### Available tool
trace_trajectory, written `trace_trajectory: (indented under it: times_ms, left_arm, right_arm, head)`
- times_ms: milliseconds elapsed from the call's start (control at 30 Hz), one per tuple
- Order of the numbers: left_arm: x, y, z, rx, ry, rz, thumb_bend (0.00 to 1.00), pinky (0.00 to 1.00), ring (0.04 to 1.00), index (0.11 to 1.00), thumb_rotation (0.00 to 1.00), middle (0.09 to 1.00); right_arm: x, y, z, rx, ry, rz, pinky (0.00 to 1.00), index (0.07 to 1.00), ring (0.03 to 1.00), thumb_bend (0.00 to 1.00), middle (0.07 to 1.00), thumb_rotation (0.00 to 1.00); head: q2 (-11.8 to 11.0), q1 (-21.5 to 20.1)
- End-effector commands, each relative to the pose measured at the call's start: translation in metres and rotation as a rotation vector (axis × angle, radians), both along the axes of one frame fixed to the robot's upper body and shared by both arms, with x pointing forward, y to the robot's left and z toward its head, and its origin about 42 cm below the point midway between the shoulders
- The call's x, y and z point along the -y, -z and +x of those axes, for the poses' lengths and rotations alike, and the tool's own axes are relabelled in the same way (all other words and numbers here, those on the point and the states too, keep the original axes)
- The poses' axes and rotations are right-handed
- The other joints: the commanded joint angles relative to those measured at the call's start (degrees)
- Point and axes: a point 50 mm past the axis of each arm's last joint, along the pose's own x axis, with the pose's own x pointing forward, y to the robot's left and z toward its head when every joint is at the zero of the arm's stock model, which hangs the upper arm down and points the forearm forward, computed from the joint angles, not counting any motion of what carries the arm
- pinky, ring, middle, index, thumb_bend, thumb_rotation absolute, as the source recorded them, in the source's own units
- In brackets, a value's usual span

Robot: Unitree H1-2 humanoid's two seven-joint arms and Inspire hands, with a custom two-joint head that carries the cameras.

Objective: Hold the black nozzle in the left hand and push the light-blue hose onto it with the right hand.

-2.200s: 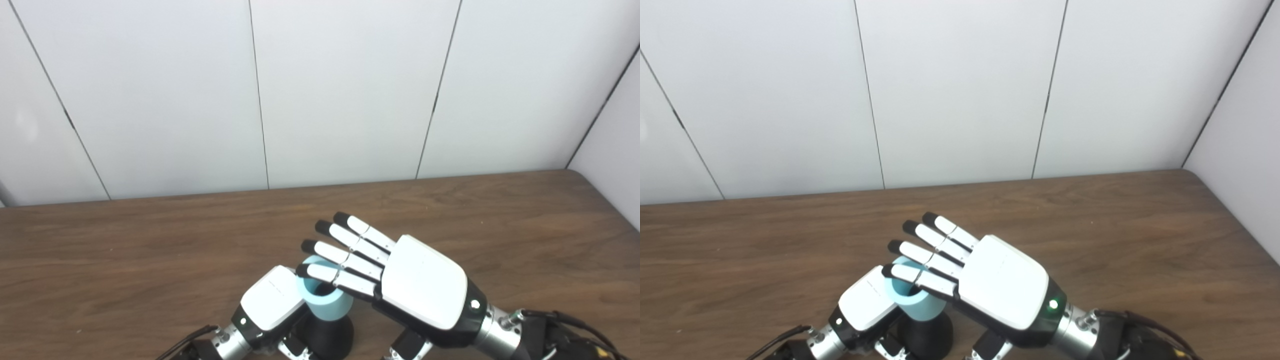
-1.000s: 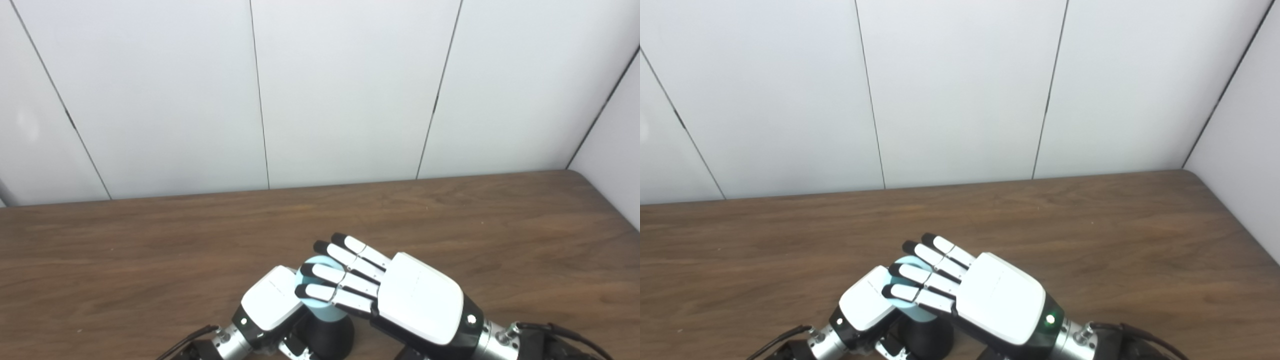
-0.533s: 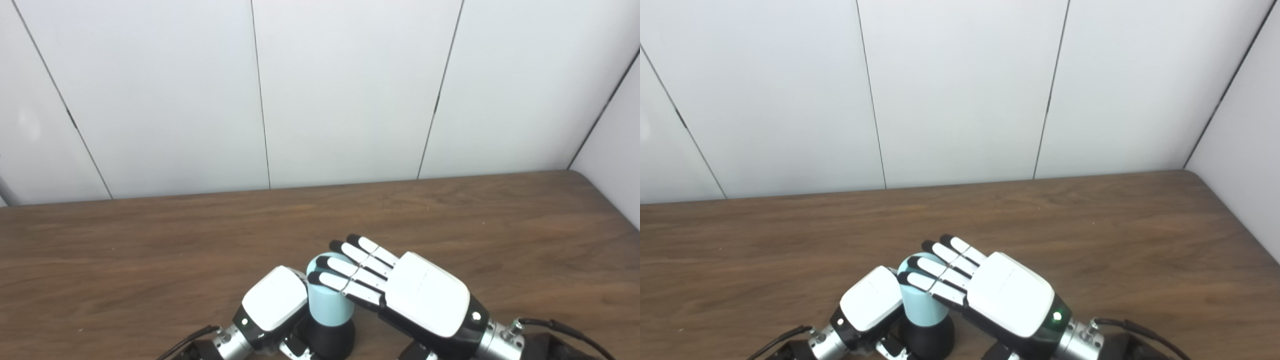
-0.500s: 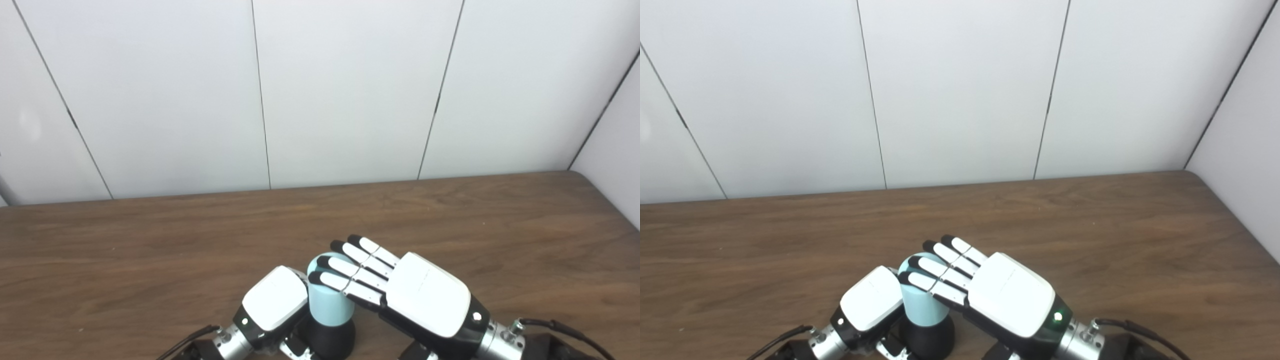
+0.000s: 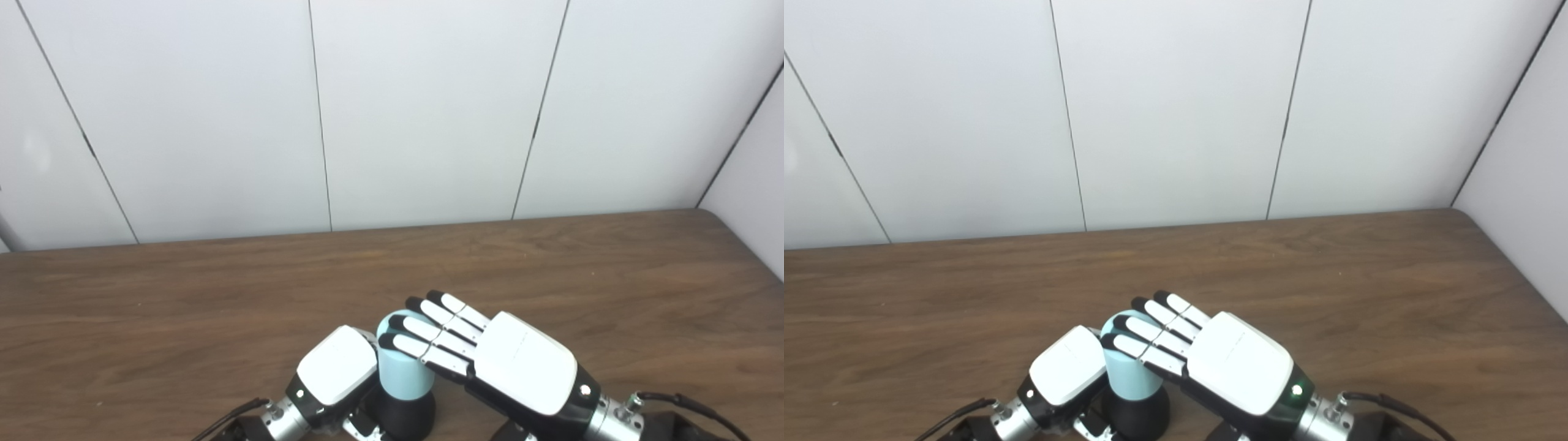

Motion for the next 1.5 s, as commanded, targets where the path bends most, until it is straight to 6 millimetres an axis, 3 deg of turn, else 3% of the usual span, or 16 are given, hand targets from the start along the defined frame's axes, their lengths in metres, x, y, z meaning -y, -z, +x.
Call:
trace_trajectory:
  times_ms: [0,500,800,1467]
  left_arm:
    - [-0.006,0.045,-0.029,-0.128,0.036,0.196,0.5,0.35,0.418,0.484,0.0,0.497]
    - [-0.004,0.046,-0.029,-0.122,0.034,0.184,0.5,0.31,0.39,0.504,0.0,0.472]
    - [-0.005,0.046,-0.029,-0.126,0.034,0.183,0.5,0.33,0.404,0.499,0.0,0.48]
    - [-0.006,0.046,-0.029,-0.124,0.037,0.191,0.5,0.35,0.413,0.488,0.0,0.497]
  right_arm:
    - [0.0,-0.004,-0.004,0.008,-0.013,-0.01,1.0,0.902,1.0,0.89,0.941,0.82]
    - [-0.004,0.013,-0.013,-0.059,-0.029,-0.013,0.94,0.866,0.997,0.89,0.908,0.81]
    - [-0.007,0.023,-0.018,-0.094,-0.034,-0.015,0.79,0.818,0.922,0.9,0.877,0.79]
    - [-0.006,0.027,-0.019,-0.111,-0.023,-0.02,0.8,0.825,0.93,0.89,0.887,0.81]
  head:
    - [0.0,-0.1]
    - [0.2,-0.1]
    - [0.2,-0.1]
    - [0.2,-0.1]
